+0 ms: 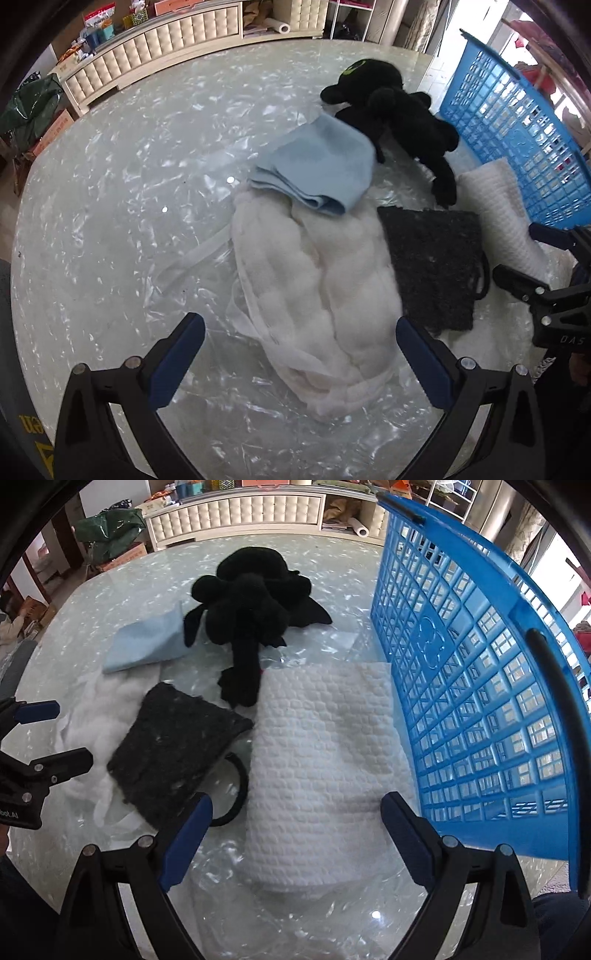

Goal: Organize soft objects
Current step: 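Lower the left tool to the white fluffy cloth while the right tool lowers to the white quilted towel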

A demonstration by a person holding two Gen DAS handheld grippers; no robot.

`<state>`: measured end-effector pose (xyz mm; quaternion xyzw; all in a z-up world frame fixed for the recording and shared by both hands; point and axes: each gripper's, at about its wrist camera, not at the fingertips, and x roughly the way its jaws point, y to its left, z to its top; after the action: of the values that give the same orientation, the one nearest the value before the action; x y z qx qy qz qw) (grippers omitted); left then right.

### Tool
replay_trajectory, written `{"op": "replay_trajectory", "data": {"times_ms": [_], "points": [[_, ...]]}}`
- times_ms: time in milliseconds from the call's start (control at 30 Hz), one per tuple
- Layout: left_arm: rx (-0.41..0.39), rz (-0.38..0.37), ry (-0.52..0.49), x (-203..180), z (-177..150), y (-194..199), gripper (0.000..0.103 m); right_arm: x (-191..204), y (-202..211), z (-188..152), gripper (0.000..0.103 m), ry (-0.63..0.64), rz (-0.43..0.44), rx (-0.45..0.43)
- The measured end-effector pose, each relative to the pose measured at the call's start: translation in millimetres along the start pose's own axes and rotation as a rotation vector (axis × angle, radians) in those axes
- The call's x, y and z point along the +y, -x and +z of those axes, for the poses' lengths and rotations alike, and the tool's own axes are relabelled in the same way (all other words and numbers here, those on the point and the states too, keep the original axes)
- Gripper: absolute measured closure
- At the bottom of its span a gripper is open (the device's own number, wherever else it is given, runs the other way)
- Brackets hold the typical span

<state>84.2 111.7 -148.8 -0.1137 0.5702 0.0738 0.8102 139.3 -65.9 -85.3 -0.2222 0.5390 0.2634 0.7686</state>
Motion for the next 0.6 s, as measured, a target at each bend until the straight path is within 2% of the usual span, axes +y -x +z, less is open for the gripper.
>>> {"op": "replay_trajectory", "data": {"times_ms": [67,233,333,433,533,600], "points": [[0.011,0.005,0.001,3,3,-6,0.000,-3,-6,1,0.015,-0.003,-0.010,0.013],[0.038,-0.001,0.006,9,9,-23,0.000,-5,-15,-2,0.016,-0.007,-0.026,0.015],[0.033,0.001,-0.001,11,12,-29,0.001,-8,-20,3,0.024,-0.029,-0.025,0.009],[0.032,0.001,-0.003,10,13,-29,0.010,-15,-19,5,0.034,-0.055,-0.020,0.010],[0.039,-0.006,-0.007,1,14,-23,0.023,-16,-20,3,0.036,-0.048,-0.032,0.008],[0.046,0.003,-0.021,-4,15,-21,0.036,-14,-22,3,0.041,-0.051,-0.037,0.008]]}}
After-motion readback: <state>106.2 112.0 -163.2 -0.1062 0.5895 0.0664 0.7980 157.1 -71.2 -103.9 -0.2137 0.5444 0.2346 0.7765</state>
